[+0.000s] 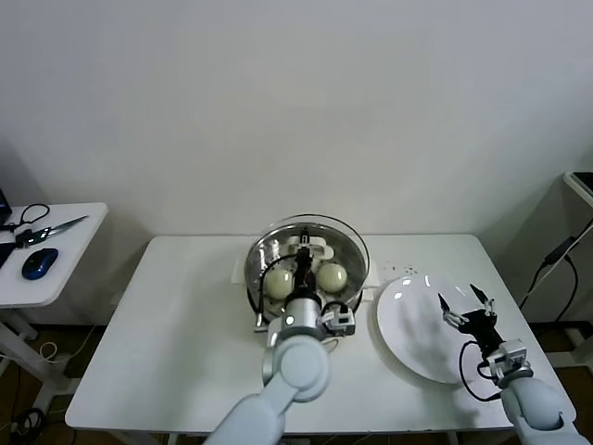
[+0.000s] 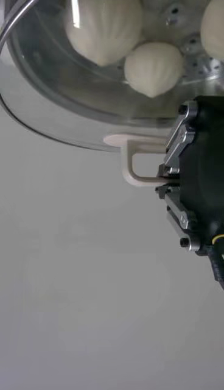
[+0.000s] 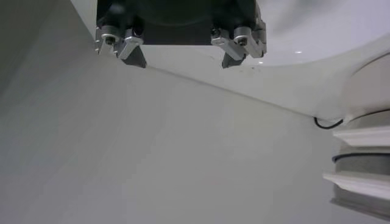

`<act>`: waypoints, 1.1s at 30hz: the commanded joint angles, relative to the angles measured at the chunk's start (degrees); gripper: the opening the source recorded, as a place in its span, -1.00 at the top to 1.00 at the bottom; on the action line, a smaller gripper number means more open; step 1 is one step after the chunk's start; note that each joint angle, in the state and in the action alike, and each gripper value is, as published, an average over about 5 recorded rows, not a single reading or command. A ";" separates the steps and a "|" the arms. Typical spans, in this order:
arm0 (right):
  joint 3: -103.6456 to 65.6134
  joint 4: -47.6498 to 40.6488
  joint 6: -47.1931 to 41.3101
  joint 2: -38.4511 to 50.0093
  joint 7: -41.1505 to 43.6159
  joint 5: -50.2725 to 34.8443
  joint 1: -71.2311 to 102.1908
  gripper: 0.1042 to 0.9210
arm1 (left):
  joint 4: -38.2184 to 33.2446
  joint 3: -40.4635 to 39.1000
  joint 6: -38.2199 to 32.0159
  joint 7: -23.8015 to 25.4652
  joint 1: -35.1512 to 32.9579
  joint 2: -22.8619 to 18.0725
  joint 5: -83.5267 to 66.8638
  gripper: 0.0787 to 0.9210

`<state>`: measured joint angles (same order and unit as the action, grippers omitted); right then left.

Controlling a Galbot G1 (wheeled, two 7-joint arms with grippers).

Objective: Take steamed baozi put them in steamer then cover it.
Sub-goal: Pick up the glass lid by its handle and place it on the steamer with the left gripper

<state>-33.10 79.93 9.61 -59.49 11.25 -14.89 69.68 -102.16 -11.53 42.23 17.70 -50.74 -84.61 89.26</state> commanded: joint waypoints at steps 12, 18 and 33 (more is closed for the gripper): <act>0.03 -0.32 0.28 -0.43 0.12 0.94 -0.26 -0.76 | 5.73 1.11 2.77 1.38 1.37 -3.03 1.35 0.83; 0.00 -0.36 0.32 -0.52 0.13 1.02 -0.42 -0.76 | 5.53 1.20 2.77 1.05 0.98 -2.66 1.27 0.83; -0.11 -0.34 0.37 -0.82 0.20 1.12 -0.65 -0.76 | 6.09 1.34 2.77 -0.33 0.49 -2.68 1.26 0.83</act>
<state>-33.18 79.52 9.95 -60.26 11.43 -13.80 69.08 -96.42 -10.36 42.20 17.82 -50.09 -87.07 90.42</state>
